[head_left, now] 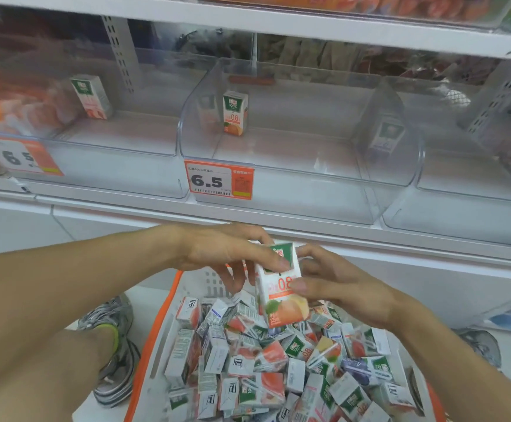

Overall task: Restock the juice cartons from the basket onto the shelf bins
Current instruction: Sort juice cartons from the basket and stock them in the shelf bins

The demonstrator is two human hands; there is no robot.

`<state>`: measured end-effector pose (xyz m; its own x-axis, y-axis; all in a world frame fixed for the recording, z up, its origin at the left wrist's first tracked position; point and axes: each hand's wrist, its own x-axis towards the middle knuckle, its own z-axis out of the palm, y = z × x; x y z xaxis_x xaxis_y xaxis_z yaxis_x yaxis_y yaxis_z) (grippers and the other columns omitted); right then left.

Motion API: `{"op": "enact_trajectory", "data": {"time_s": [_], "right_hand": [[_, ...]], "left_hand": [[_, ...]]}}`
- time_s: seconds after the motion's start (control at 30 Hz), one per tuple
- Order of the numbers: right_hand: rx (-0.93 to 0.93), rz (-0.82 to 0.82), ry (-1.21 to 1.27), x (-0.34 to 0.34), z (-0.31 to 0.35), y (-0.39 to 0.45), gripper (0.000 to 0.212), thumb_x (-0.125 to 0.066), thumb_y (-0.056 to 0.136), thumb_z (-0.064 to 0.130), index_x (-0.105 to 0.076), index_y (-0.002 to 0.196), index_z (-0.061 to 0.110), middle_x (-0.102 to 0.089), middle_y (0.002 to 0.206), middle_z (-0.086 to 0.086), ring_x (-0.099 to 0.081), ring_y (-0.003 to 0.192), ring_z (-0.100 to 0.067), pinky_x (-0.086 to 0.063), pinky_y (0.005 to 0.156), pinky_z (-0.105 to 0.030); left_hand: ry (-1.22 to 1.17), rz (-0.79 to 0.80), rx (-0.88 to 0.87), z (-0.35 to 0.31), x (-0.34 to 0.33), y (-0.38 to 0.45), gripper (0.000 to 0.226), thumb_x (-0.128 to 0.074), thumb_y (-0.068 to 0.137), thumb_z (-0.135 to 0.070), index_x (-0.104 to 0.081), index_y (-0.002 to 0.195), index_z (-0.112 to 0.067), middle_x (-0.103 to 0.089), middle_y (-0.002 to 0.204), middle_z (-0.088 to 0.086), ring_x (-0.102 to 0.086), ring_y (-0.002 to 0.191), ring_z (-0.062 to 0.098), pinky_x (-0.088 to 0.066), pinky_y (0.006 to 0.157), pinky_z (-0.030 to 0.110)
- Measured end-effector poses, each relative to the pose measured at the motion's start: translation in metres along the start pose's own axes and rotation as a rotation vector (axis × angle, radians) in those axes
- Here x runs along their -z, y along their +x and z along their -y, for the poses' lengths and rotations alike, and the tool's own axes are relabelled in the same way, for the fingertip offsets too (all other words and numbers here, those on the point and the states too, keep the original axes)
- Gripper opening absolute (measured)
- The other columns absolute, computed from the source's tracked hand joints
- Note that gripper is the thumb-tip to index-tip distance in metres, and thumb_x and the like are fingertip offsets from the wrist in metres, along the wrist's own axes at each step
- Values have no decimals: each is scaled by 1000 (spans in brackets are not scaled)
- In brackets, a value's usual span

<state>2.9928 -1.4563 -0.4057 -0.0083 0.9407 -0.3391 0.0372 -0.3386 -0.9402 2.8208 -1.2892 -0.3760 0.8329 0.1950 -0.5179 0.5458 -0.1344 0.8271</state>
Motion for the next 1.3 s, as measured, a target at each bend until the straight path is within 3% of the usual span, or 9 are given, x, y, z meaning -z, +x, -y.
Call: {"op": "enact_trajectory", "data": {"time_s": [0.17, 0.27, 0.47, 0.6, 0.67, 0.8, 0.93, 1.07, 1.3], "right_hand": [[38, -57, -160, -34, 3, 0, 78, -90, 65, 37, -45, 128, 26, -66, 113, -1, -65, 98, -23, -56, 88, -45], [186, -140, -231, -53, 14, 3, 91, -90, 69, 24, -38, 140, 45, -65, 105, 10, -66, 94, -16, -58, 79, -35], [458, -260, -115, -50, 51, 21, 83, -89, 63, 15, -44, 131, 29, -67, 110, -11, -69, 93, -35, -58, 77, -52], [585, -333, -13, -45, 85, 47, 75, -84, 58, 20, -44, 121, 27, -70, 95, 2, -68, 84, -17, -56, 70, -31], [633, -409, -9, -40, 102, 64, 76, -87, 56, 27, -45, 119, 27, -67, 97, 7, -64, 87, -14, -54, 70, -35], [644, -501, -66, -23, 137, 91, 73, -85, 61, 16, -41, 119, 25, -71, 88, 11, -69, 85, -11, -56, 64, -32], [586, -585, -290, 2, 161, 122, 77, -87, 67, 2, -39, 125, 20, -68, 93, 4, -69, 85, -5, -55, 72, -24], [494, -583, -566, 15, 178, 172, 82, -91, 65, 5, -41, 130, 15, -56, 102, 14, -61, 77, 15, -43, 66, -2], [244, -575, -792, 18, 170, 264, 81, -85, 65, 6, -40, 128, 30, -45, 127, -2, -56, 94, -20, -46, 58, -15]], "left_hand": [[216, 9, -51, 2, 3, -16, 51, -84, 64, -54, -62, 104, -29, -72, 103, 10, -68, 92, 34, -58, 77, 42], [233, -79, -95, -2, 7, -26, 66, -83, 56, -62, -57, 109, -32, -72, 93, 6, -67, 77, 20, -56, 69, 34], [235, -501, -324, -26, 21, -53, 80, -73, 49, -81, -53, 111, -34, -68, 78, -8, -59, 59, -4, -45, 61, 25], [-64, -618, -546, -39, 47, -67, 62, -64, 67, -70, -60, 106, -22, -73, 86, 3, -68, 76, 15, -51, 71, 32], [-195, -788, -623, -37, 64, -68, 51, -60, 69, -60, -63, 101, -21, -73, 91, 0, -67, 85, 13, -51, 80, 32], [104, -1160, -558, -18, 88, -62, 36, -69, 85, -27, -54, 118, -23, -59, 115, -8, -55, 104, 6, -46, 96, 31], [276, -1014, -411, 1, 91, -49, 87, -73, 80, -47, -26, 149, -24, -37, 147, -5, -37, 130, 8, -33, 107, 27], [454, -1066, -329, 4, 83, -32, 105, -77, 73, -56, -15, 153, -26, -35, 152, -5, -33, 122, 15, -30, 106, 35], [368, -1167, -404, 11, 87, -20, 105, -81, 64, -58, -28, 150, -30, -47, 142, -12, -33, 104, 7, -36, 99, 33]]}}
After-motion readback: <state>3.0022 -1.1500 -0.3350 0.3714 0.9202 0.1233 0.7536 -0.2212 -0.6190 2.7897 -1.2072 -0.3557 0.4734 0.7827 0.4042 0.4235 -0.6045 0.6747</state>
